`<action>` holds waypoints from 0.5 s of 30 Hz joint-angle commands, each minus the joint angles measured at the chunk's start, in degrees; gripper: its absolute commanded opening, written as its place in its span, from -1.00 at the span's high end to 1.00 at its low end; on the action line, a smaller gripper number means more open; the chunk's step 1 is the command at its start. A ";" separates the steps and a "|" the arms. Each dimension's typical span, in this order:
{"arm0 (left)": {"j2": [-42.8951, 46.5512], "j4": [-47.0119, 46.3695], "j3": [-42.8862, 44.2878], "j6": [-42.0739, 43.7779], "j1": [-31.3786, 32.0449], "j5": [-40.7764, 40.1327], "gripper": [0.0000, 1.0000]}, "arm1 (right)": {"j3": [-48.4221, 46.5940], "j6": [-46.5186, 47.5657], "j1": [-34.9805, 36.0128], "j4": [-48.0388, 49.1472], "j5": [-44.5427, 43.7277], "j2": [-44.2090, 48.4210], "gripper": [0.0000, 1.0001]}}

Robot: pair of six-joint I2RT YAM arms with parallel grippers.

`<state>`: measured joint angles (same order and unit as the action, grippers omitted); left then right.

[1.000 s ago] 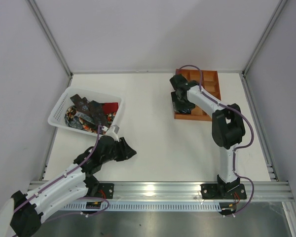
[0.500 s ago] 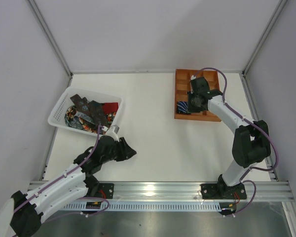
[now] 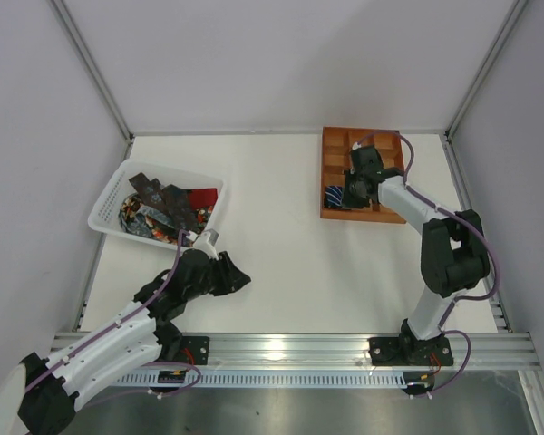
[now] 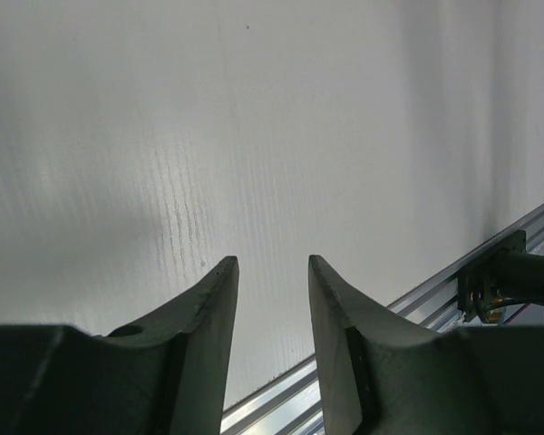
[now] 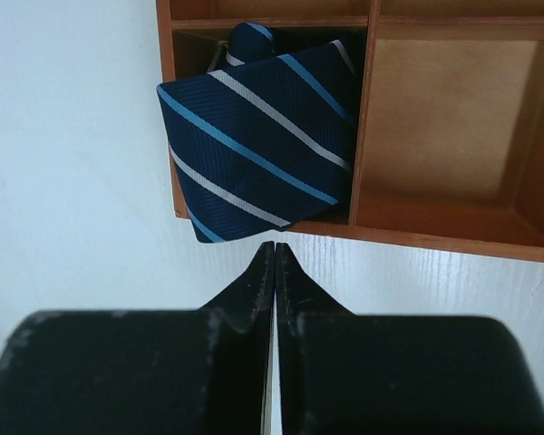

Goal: Roll the ties
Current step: Place the rolled tie into the container

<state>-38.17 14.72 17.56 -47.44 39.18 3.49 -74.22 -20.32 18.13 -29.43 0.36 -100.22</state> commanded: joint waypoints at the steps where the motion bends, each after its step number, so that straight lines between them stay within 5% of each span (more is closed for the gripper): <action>1: 0.21 -0.31 0.10 0.95 -0.59 0.82 0.13 | 0.03 -1.66 -0.20 3.24 0.17 -1.20 1.00; 15: -0.50 -0.83 0.02 1.12 -0.59 1.00 0.14 | -1.11 -2.53 -0.20 6.93 0.78 -6.65 1.00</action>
<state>-38.63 14.70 17.56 -47.44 39.18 3.49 -74.06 -22.02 18.13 -24.05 0.95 -105.08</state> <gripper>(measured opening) 0.432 0.009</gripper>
